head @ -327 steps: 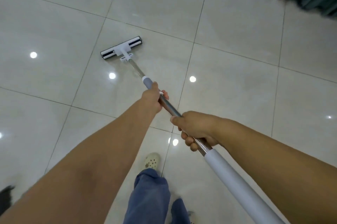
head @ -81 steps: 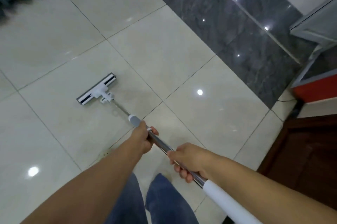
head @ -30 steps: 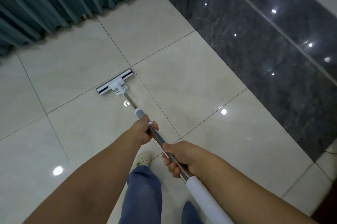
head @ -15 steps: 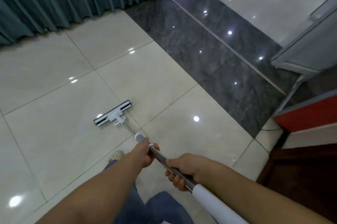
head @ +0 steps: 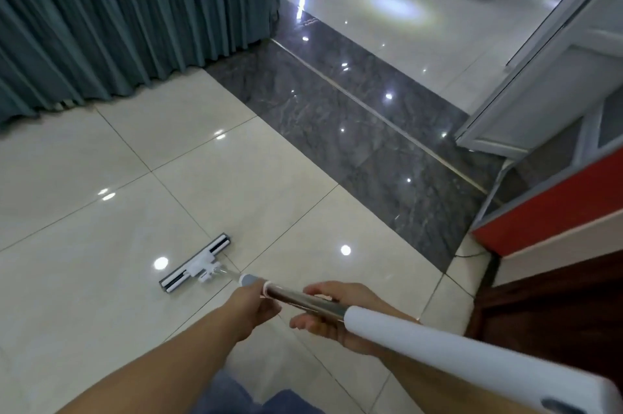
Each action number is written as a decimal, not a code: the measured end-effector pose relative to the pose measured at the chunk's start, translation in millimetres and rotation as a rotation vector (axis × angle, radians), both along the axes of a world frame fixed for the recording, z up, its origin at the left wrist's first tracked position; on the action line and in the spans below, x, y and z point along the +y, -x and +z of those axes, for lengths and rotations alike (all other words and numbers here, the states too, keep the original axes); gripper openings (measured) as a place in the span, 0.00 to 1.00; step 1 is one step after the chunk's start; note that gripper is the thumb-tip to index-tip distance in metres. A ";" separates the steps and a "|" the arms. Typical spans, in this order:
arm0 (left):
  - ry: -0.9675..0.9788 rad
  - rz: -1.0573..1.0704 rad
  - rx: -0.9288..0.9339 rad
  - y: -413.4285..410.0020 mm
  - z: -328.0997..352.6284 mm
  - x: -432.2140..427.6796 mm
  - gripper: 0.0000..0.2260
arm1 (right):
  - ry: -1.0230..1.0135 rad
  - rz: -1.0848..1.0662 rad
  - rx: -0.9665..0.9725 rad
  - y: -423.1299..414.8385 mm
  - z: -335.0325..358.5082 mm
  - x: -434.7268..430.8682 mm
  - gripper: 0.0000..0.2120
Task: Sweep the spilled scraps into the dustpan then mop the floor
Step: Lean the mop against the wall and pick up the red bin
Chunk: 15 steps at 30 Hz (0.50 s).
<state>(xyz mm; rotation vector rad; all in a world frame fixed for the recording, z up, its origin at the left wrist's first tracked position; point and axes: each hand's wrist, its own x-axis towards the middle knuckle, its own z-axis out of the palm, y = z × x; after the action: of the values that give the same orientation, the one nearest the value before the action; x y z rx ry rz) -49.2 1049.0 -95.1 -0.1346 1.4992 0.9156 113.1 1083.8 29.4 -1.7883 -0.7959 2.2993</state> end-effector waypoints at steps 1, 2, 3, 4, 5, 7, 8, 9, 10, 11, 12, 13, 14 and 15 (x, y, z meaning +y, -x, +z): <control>-0.007 -0.045 0.079 5.2 -3.8 1.2 0.07 | 0.023 -0.131 0.122 1.5 2.1 2.9 0.08; -0.015 -0.073 0.146 11.6 -6.0 3.9 0.07 | 0.002 -0.218 0.243 4.2 4.2 6.0 0.08; -0.041 -0.125 0.243 18.7 -7.1 7.7 0.07 | -0.053 -0.276 0.313 8.1 4.4 9.6 0.09; -0.077 -0.206 0.366 26.6 -6.5 12.8 0.09 | -0.120 -0.298 0.341 15.4 7.7 12.9 0.09; -0.123 -0.313 0.506 34.6 -4.1 19.0 0.10 | -0.194 -0.298 0.334 23.9 10.9 16.8 0.10; -0.261 -0.503 0.702 50.4 3.5 34.6 0.16 | -0.340 -0.251 0.231 44.0 19.8 25.5 0.13; -0.328 -0.565 0.754 58.4 8.3 43.6 0.18 | -0.416 -0.210 0.155 54.4 23.2 30.0 0.14; -0.395 -0.614 0.786 66.5 14.0 53.1 0.19 | -0.482 -0.171 0.081 65.5 25.8 34.6 0.13; -0.457 -0.675 0.815 74.7 17.2 62.9 0.19 | -0.535 -0.148 0.016 77.0 27.8 39.4 0.12; -0.515 -0.752 0.853 83.0 21.0 72.8 0.19 | -0.571 -0.152 -0.040 89.3 29.0 44.2 0.11; -0.564 -0.845 0.904 92.4 22.9 82.3 0.18 | -0.603 -0.170 -0.094 101.9 29.3 48.8 0.10; -0.612 -0.934 0.956 102.8 24.8 90.8 0.18 | -0.635 -0.187 -0.146 114.0 29.5 52.4 0.09; -0.667 -0.996 0.991 114.0 24.6 98.5 0.17 | -0.666 -0.201 -0.199 125.7 29.5 55.2 0.08; -0.719 -1.040 0.991 125.4 25.3 105.3 0.16 | -0.695 -0.213 -0.253 137.4 31.0 57.1 0.08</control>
<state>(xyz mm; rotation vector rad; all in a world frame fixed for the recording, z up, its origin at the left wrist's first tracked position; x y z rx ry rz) -174.6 1154.3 -69.8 1.6735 1.6440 0.5663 -24.3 1140.9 60.5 -1.7180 -1.1858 1.4206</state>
